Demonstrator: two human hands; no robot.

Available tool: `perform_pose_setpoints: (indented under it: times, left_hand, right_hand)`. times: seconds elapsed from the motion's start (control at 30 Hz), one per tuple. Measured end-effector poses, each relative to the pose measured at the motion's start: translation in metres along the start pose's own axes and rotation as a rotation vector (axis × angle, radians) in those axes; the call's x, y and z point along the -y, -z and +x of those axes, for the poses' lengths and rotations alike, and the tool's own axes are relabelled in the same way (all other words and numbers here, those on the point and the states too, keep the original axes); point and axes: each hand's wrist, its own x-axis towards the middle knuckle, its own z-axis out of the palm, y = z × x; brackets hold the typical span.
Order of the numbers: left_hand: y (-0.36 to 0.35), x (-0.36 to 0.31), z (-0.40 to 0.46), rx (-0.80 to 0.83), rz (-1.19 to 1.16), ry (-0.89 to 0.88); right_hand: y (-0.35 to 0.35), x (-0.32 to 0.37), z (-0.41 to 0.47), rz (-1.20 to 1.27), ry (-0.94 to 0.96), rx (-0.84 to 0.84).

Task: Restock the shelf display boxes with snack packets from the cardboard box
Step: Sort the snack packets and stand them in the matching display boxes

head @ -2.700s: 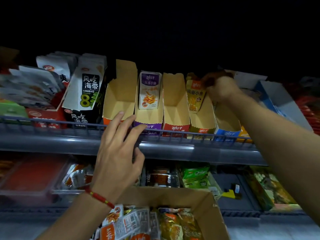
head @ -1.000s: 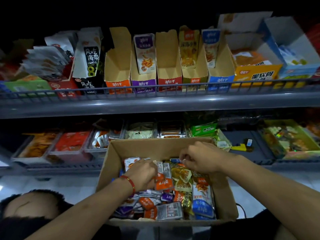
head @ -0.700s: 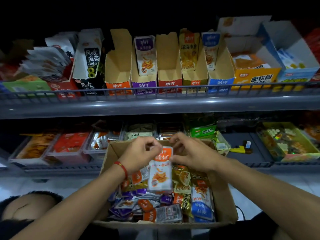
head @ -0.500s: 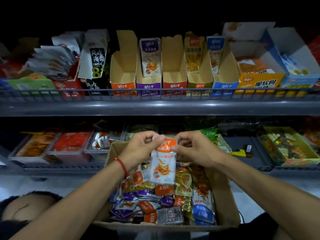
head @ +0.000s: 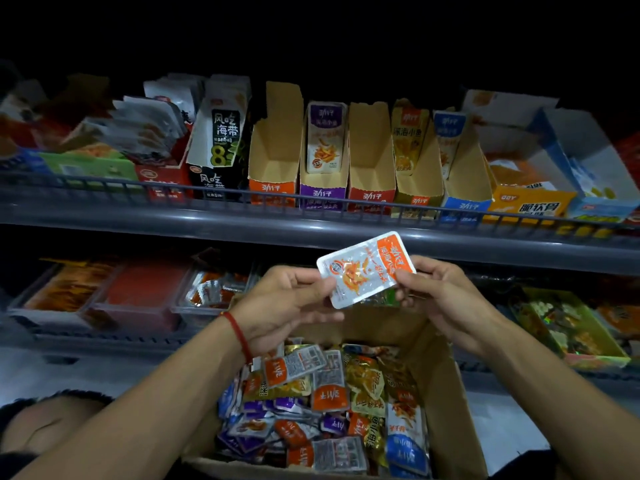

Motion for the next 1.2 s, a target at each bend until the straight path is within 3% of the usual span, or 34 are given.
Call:
perform_pose_setpoints:
  times: [0.23, 0.37, 0.47, 0.53, 0.6, 0.7, 0.83, 1.03, 1.2]
  left_hand:
    - [0.011, -0.015, -0.001, -0.083, -0.065, -0.156]
    - [0.021, -0.040, -0.002, -0.123, -0.015, -0.186]
    - [0.034, -0.057, 0.005, -0.436, 0.318, -0.467]
    - [0.047, -0.064, 0.012, -0.687, 0.795, -0.754]
    - [0.055, -0.067, 0.022, -0.735, 1.224, -0.934]
    - [0.053, -0.068, 0.032, -0.633, 1.500, -0.840]
    - [0.054, -0.067, 0.037, -0.622, 1.651, -0.710]
    - [0.057, -0.067, 0.036, -0.626, 1.627, -0.709]
    - [0.054, -0.070, 0.034, -0.611, 1.580, -0.675]
  right_hand:
    - [-0.024, 0.025, 0.004, 0.033, 0.012, -0.008]
    - [-0.049, 0.066, 0.022, -0.175, 0.224, -0.096]
    - [-0.068, 0.105, 0.043, -0.399, 0.443, -0.188]
    - [-0.077, 0.134, 0.066, -0.559, 0.605, -0.263]
    - [-0.087, 0.159, 0.092, -0.700, 0.747, -0.319]
    - [-0.107, 0.180, 0.127, -0.919, 0.872, -0.386]
    - [-0.131, 0.192, 0.174, -1.163, 0.916, -0.444]
    - [-0.158, 0.182, 0.205, -1.406, 0.668, -0.326]
    - [-0.168, 0.175, 0.222, -1.448, 0.484, -0.288]
